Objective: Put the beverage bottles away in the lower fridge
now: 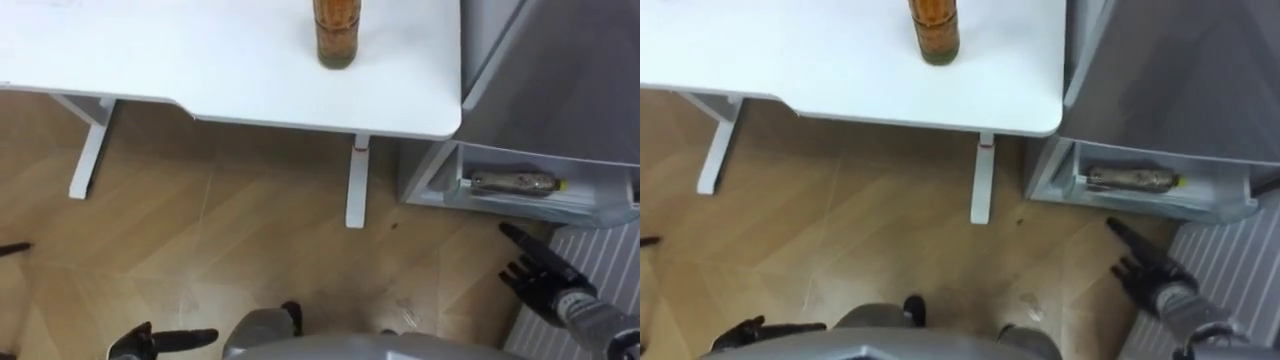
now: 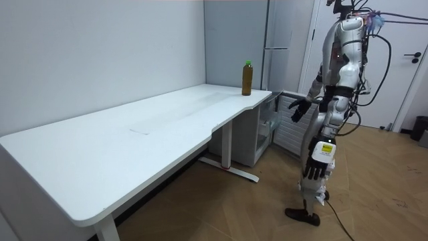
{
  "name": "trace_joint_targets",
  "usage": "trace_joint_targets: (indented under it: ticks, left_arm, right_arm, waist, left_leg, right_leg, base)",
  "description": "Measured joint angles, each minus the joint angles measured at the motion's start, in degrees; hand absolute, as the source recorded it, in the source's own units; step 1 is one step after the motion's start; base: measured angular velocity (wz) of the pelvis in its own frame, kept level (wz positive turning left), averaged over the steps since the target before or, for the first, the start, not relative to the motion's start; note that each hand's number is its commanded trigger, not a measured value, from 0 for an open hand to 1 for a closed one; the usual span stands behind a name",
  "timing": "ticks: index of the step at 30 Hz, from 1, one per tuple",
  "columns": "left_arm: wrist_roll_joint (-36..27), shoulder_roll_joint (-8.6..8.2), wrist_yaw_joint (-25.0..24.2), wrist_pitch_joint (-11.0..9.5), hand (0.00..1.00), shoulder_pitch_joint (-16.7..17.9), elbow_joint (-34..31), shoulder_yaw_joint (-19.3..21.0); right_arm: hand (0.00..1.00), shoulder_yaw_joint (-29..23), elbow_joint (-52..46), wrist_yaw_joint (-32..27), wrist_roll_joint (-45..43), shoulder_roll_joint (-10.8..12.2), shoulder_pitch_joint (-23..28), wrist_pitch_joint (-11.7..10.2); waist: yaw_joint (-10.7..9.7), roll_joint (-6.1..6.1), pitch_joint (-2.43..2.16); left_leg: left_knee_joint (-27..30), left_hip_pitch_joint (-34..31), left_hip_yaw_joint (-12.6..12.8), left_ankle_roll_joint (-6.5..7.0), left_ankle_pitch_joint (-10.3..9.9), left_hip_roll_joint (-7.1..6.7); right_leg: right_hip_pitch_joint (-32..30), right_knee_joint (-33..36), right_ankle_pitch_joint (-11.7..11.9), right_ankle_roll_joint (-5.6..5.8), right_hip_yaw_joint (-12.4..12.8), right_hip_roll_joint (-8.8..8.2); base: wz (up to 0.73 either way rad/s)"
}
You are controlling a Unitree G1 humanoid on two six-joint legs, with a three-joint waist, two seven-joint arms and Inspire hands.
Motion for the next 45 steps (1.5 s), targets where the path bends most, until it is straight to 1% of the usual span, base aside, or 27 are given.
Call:
trace_joint_targets:
  ticks: [1, 3, 4, 5, 6, 7, 10, 11, 13, 16, 18, 21, 23, 24, 25, 26, 27, 28, 29, 30, 31, 34, 36, 38, 40, 44, 45]
  left_arm:
    - [-0.1, 0.00, 0.1, -0.4, 0.00, 0.3, -0.5, 0.1]
    - [-1.3, -0.11, 0.8, -0.8, 0.00, 1.2, -1.8, 0.2]
    - [-2.5, -0.46, 1.4, -0.8, 0.00, 1.4, -2.2, 0.5]
    - [-2.8, -0.78, 1.7, -0.8, 0.00, 1.5, -2.6, 1.1]
    - [-2.9, -1.68, 2.5, -1.1, 0.00, 2.3, -3.9, 2.4]
    - [-3.1, -2.32, 2.7, -1.5, 0.00, 2.7, -4.3, 2.6]
    - [-3.4, -3.16, 3.8, -1.6, 0.00, 3.4, -6.4, 2.7]
    - [-3.4, -3.23, 4.3, -1.6, 0.00, 3.3, -6.7, 2.7]
    - [-3.4, -4.11, 6.8, -2.1, 0.00, 3.5, -7.7, 4.8]
    - [-3.4, -4.26, 9.7, -2.2, 0.00, 3.4, -8.9, 5.8]
    - [-3.4, -4.25, 11.2, -2.5, 0.00, 3.4, -10.3, 6.5]
    - [-4.6, -4.35, 14.6, -3.0, 0.00, 3.6, -15.5, 7.9]
    - [-4.8, -4.48, 16.8, -3.8, 0.00, 3.4, -18.1, 9.3]
    - [-4.8, -4.59, 18.2, -4.6, 0.00, 3.0, -19.0, 10.7]
    - [-5.0, -4.63, 20.2, -5.0, 0.00, 3.1, -20.4, 11.7]
    - [-5.0, -4.74, 21.4, -5.1, 0.00, 3.2, -21.9, 12.1]
    - [-5.0, -5.26, 23.6, -5.1, 0.00, 3.5, -26.1, 12.9]
    - [-5.0, -5.64, 25.7, -5.7, 0.00, 3.5, -30.3, 13.4]
    - [-5.0, -5.64, 26.6, -6.2, 0.00, 3.5, -31.8, 13.4]
    - [-5.0, -5.64, 28.1, -7.5, 0.00, 3.5, -34.4, 13.5]
    - [-5.0, -5.64, 29.4, -8.2, 0.00, 3.6, -36.9, 13.7]
    - [-5.1, -5.68, 32.0, -8.7, 0.00, 3.7, -43.2, 14.2]
    - [-5.1, -5.81, 32.9, -8.8, 0.00, 3.7, -47.9, 15.4]
    - [-5.0, -5.88, 33.9, -9.5, 0.00, 3.7, -54.8, 16.3]
    - [-5.0, -5.90, 33.9, -9.9, 0.00, 3.5, -58.4, 16.4]
    - [-4.9, -6.13, 34.3, -9.6, 0.00, 3.7, -65.5, 15.5]
    - [-4.7, -6.15, 34.5, -9.5, 0.00, 3.8, -68.9, 15.5]
  right_arm:
    - [0.00, 0.0, -0.4, 0.0, -0.2, 0.5, 1.1, -0.8]
    - [0.00, -0.2, -0.6, 0.0, -0.7, 1.3, 2.4, -1.4]
    - [0.00, -0.7, -1.5, 0.0, -2.6, 1.7, 3.5, -1.6]
    - [0.00, -1.1, -2.0, -0.1, -4.0, 2.1, 4.0, -2.0]
    - [0.00, -1.4, -3.1, -0.2, -6.8, 2.9, 4.8, -2.4]
    - [0.00, -1.2, -3.5, -0.2, -8.2, 3.9, 5.5, -3.2]
    - [0.00, -0.9, -3.1, -0.3, -10.8, 5.7, 7.7, -3.4]
    - [0.00, -0.7, -3.1, -0.4, -11.4, 5.9, 8.1, -3.4]
    - [0.00, -0.4, -2.9, -0.8, -15.6, 6.4, 9.4, -3.5]
    - [0.00, -0.4, -2.5, -1.4, -21.9, 7.2, 10.2, -4.1]
    - [0.00, 0.4, -2.5, -1.7, -26.2, 7.2, 10.3, -4.1]
    - [0.00, 1.3, -2.4, -3.1, -31.1, 7.8, 10.3, -4.5]
    - [0.00, 1.2, -2.4, -3.8, -34.1, 8.3, 10.2, -5.2]
    - [0.00, 1.2, -2.4, -4.4, -35.8, 8.7, 10.3, -5.4]
    - [0.00, 1.1, -2.5, -4.9, -37.0, 9.0, 10.3, -5.4]
    - [0.00, 1.1, -2.5, -5.2, -37.4, 9.2, 10.3, -5.5]
    - [0.00, 1.1, -2.2, -5.7, -37.4, 9.3, 10.4, -5.6]
    - [0.00, 1.1, -1.7, -5.9, -37.1, 9.4, 10.6, -5.8]
    - [0.00, 1.1, -1.4, -6.0, -37.1, 9.4, 10.7, -5.9]
    - [0.00, 1.1, -1.4, -6.3, -37.2, 9.4, 10.7, -6.2]
    - [0.00, 0.7, -1.4, -6.5, -37.3, 9.5, 10.8, -6.6]
    - [0.00, -1.2, -0.4, -6.6, -37.4, 9.6, 11.3, -6.9]
    - [0.00, -2.3, -0.4, -6.1, -37.4, 9.6, 11.6, -6.9]
    - [0.00, -2.9, -0.4, -5.1, -37.4, 9.5, 12.2, -6.9]
    - [0.00, -2.9, -0.4, -5.0, -37.2, 9.6, 12.2, -6.9]
    - [0.00, -2.8, -0.4, -5.0, -37.1, 9.9, 12.6, -6.8]
    - [0.00, -2.8, -0.4, -5.1, -37.7, 10.0, 12.5, -6.8]
  waist:
    - [-0.2, -0.20, 0.10]
    - [-0.5, -0.52, 0.09]
    - [-0.8, -0.68, -0.05]
    - [-0.9, -0.73, -0.01]
    - [-1.5, -0.76, -0.03]
    - [-1.5, -0.68, -0.05]
    - [-1.5, -0.50, -0.15]
    - [-1.5, -0.46, -0.17]
    - [-1.6, -0.46, -0.12]
    - [-1.7, -0.47, -0.12]
    - [-1.6, -0.43, -0.15]
    - [-1.4, -0.56, -0.23]
    - [-1.5, -0.63, -0.26]
    - [-1.5, -0.54, -0.17]
    - [-1.6, -0.33, -0.19]
    - [-1.8, -0.27, -0.22]
    - [-1.8, -0.30, -0.21]
    - [-1.5, -0.35, -0.23]
    - [-1.4, -0.33, -0.26]
    - [-1.4, -0.20, -0.32]
    - [-1.3, -0.12, -0.46]
    - [-1.6, 0.12, -0.51]
    - [-1.6, 0.09, -0.52]
    - [-1.6, -0.10, -0.47]
    - [-1.7, -0.07, -0.42]
    - [-1.6, -0.10, -0.41]
    - [-1.7, -0.20, -0.36]
  left_leg:
    - [0.0, 0.8, 0.1, -0.03, -0.2, -0.01]
    - [0.0, 2.1, 0.2, -0.08, -0.6, -0.01]
    - [0.0, 2.7, 0.2, -0.12, -0.9, -0.02]
    - [0.0, 2.9, 0.2, -0.12, -0.9, -0.02]
    - [0.0, 3.3, 0.2, -0.14, -1.0, -0.02]
    - [-0.1, 3.6, 0.2, -0.16, -1.0, -0.02]
    - [-0.4, 5.0, 0.2, -0.29, -1.3, -0.02]
    - [-0.4, 5.2, 0.2, -0.29, -1.3, -0.02]
    - [-0.4, 6.1, 0.2, -0.34, -1.6, -0.02]
    - [-0.5, 6.7, 0.1, -0.40, -1.6, -0.02]
    - [-0.9, 7.2, 0.3, -0.40, -1.6, -0.02]
    - [-0.9, 7.4, 0.3, -0.40, -1.6, -0.02]
    - [-1.0, 7.6, 0.4, -0.39, -1.6, -0.02]
    - [-1.2, 8.3, 0.7, -0.40, -1.7, -0.02]
    - [-1.1, 8.7, 0.7, -0.44, -1.9, -0.01]
    - [-1.1, 8.8, 0.7, -0.43, -2.0, -0.01]
    - [-1.0, 8.7, 0.6, -0.43, -2.1, -0.02]
    - [-1.0, 8.7, 0.6, -0.43, -2.1, -0.02]
    - [-1.0, 8.7, 0.6, -0.43, -2.1, -0.02]
    - [-1.0, 8.8, 0.6, -0.43, -2.1, -0.02]
    - [-1.0, 8.8, 0.6, -0.43, -2.1, -0.02]
    - [-1.1, 9.3, 0.5, -0.48, -2.1, -0.02]
    - [-1.1, 9.7, 0.5, -0.55, -2.2, -0.02]
    - [-1.2, 10.1, 0.5, -0.55, -2.2, -0.01]
    - [-1.3, 10.4, 0.5, -0.56, -2.2, -0.02]
    - [-1.2, 10.2, 0.4, -0.62, -2.2, -0.03]
    - [-1.2, 10.1, 0.4, -0.65, -2.2, -0.02]
  right_leg:
    - [0.9, -0.4, 0.0, 0.04, 0.0, 0.01]
    - [2.2, -0.5, -0.2, 0.11, 0.2, 0.00]
    - [2.7, -0.5, -0.5, 0.18, 0.2, -0.01]
    - [3.1, -0.6, -0.5, 0.18, 0.1, -0.01]
    - [3.6, -0.7, -0.5, 0.19, 0.0, -0.01]
    - [4.2, -1.4, -0.5, 0.20, 0.1, 0.09]
    - [5.4, -1.5, -0.6, 0.23, 0.3, 0.19]
    - [5.6, -1.4, -0.6, 0.23, 0.3, 0.18]
    - [6.4, -1.4, -0.9, 0.24, 0.2, 0.15]
    - [7.0, -1.4, -1.0, 0.20, 0.0, 0.15]
    - [7.2, -1.4, -1.0, 0.20, 0.3, 0.14]
    - [7.3, -1.4, -1.0, 0.20, 0.4, 0.15]
    - [7.6, -1.5, -1.0, 0.20, 0.4, 0.13]
    - [8.1, -1.5, -1.0, 0.22, 0.6, 0.12]
    - [8.6, -1.6, -1.1, 0.30, 0.6, 0.12]
    - [8.7, -1.6, -1.2, 0.30, 0.5, 0.12]
    - [8.6, -1.6, -1.2, 0.31, 0.5, 0.12]
    - [8.6, -1.6, -1.2, 0.31, 0.5, 0.12]
    - [8.6, -1.6, -1.2, 0.31, 0.5, 0.12]
    - [8.7, -1.6, -1.2, 0.31, 0.5, 0.12]
    - [8.7, -1.5, -1.2, 0.30, 0.6, 0.11]
    - [9.1, -1.6, -1.2, 0.31, 0.6, 0.14]
    - [9.4, -1.5, -1.5, 0.23, 0.6, 0.14]
    - [9.8, -1.5, -1.6, 0.21, 0.7, 0.12]
    - [10.1, -1.6, -1.6, 0.24, 0.6, 0.09]
    - [10.3, -2.3, -1.6, 0.23, 0.6, 0.19]
    - [10.2, -2.3, -1.6, 0.23, 0.6, 0.22]
  base:
    - [0.00]
    - [-0.04]
    - [0.00]
    - [0.00]
    - [0.00]
    - [0.00]
    - [0.00]
    - [0.00]
    - [0.00]
    - [0.00]
    - [-0.06]
    - [-0.02]
    - [-0.02]
    - [-0.04]
    - [-0.04]
    - [0.00]
    - [0.00]
    - [0.00]
    - [0.00]
    - [0.00]
    - [0.00]
    - [0.00]
    - [0.00]
    - [0.00]
    - [0.00]
    - [0.00]
    - [0.00]
